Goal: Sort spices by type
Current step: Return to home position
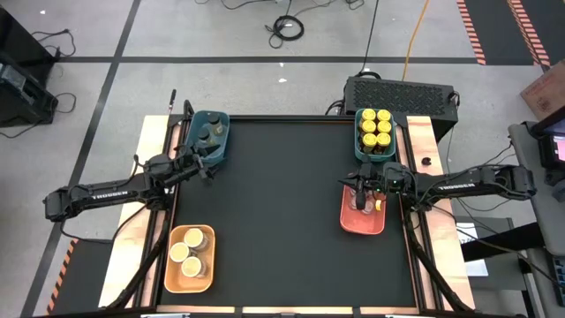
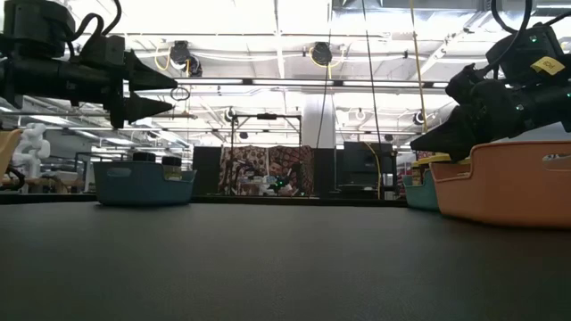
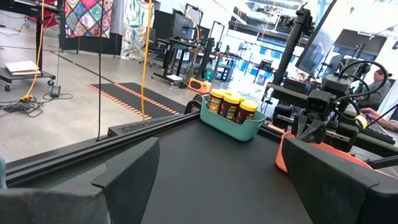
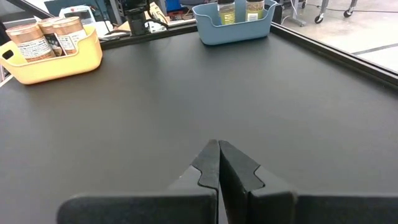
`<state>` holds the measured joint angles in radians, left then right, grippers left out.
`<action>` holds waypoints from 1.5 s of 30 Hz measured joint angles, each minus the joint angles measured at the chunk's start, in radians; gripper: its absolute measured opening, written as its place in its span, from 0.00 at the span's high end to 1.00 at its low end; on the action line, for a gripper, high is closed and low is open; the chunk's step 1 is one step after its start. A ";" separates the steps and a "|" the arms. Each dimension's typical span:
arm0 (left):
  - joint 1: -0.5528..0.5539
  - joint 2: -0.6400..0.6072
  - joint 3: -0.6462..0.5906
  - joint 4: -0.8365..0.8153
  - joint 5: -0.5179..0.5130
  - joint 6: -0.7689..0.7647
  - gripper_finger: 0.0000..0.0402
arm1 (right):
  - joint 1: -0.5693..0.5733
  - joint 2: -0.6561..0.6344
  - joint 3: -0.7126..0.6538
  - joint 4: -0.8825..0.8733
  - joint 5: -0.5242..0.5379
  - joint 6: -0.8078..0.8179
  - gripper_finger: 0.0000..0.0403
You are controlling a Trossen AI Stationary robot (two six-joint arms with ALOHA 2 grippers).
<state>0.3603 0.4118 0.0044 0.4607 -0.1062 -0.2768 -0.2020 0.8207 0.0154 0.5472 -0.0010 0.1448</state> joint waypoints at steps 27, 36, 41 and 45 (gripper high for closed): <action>0.000 0.000 0.000 0.000 0.000 0.000 0.15 | 0.043 -0.269 0.000 -0.031 0.000 0.000 1.00; 0.000 0.000 0.000 0.000 0.000 0.000 0.15 | 0.047 -0.269 0.000 -0.029 0.000 0.000 1.00; 0.000 0.000 0.000 0.000 0.000 0.000 0.15 | 0.047 -0.269 0.000 -0.029 0.000 0.000 1.00; 0.000 0.000 0.000 0.000 0.000 0.000 0.15 | 0.047 -0.269 0.000 -0.029 0.000 0.000 1.00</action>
<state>0.3599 0.4122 0.0041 0.4610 -0.1062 -0.2768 -0.1551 0.5522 0.0154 0.5182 -0.0010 0.1444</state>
